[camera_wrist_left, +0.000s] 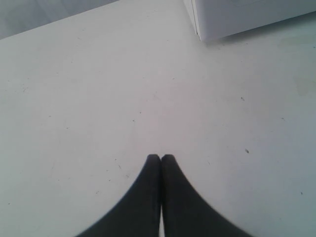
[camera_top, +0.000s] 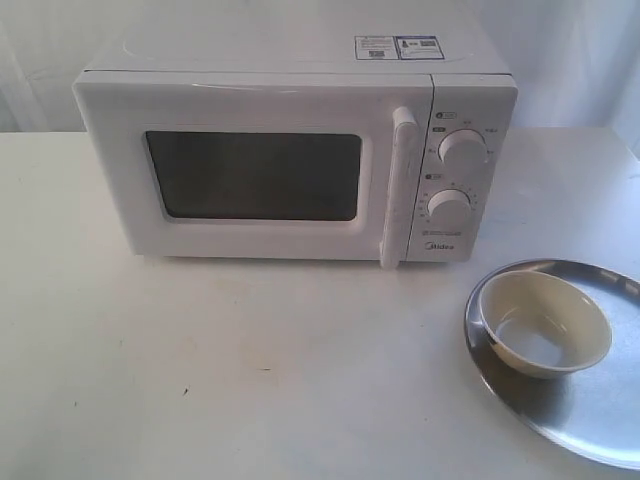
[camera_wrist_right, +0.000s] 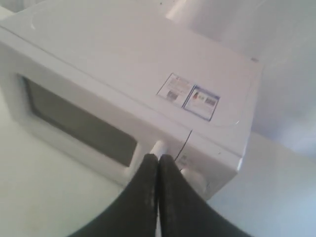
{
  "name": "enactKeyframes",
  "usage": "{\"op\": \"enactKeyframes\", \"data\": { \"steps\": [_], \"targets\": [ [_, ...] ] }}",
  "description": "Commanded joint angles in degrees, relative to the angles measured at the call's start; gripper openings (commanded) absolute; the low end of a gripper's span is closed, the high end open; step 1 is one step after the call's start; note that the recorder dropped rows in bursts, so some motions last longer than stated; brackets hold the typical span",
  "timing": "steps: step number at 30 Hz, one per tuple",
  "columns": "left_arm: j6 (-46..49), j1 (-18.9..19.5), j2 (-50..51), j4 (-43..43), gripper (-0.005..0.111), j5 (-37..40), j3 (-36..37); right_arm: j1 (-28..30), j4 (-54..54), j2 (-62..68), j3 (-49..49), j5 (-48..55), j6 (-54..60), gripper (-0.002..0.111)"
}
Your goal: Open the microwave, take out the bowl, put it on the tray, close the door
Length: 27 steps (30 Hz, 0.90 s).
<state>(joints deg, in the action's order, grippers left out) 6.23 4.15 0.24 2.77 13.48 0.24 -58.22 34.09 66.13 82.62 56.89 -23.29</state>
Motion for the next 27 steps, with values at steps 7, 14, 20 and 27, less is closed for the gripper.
{"op": "enactKeyframes", "data": {
  "steps": [7, 14, 20, 27],
  "targets": [
    [0.0, -0.21, -0.24, -0.22, 0.0, -0.19, -0.24, 25.35, -32.52, -31.57, -32.79, -30.94, -0.53, 0.0],
    [0.0, -0.21, -0.24, -0.22, 0.0, -0.19, -0.24, 37.34, -63.67, -55.83, -54.64, -38.68, -0.53, 0.0],
    [0.0, -0.21, -0.24, -0.22, 0.0, -0.19, -0.24, 37.89, -77.21, -62.13, -71.11, -49.12, -0.53, 0.0],
    [0.0, -0.21, -0.24, -0.22, 0.0, -0.19, -0.24, 38.12, -83.16, -62.13, -82.62, -55.25, -0.53, 0.0]
  ]
}}
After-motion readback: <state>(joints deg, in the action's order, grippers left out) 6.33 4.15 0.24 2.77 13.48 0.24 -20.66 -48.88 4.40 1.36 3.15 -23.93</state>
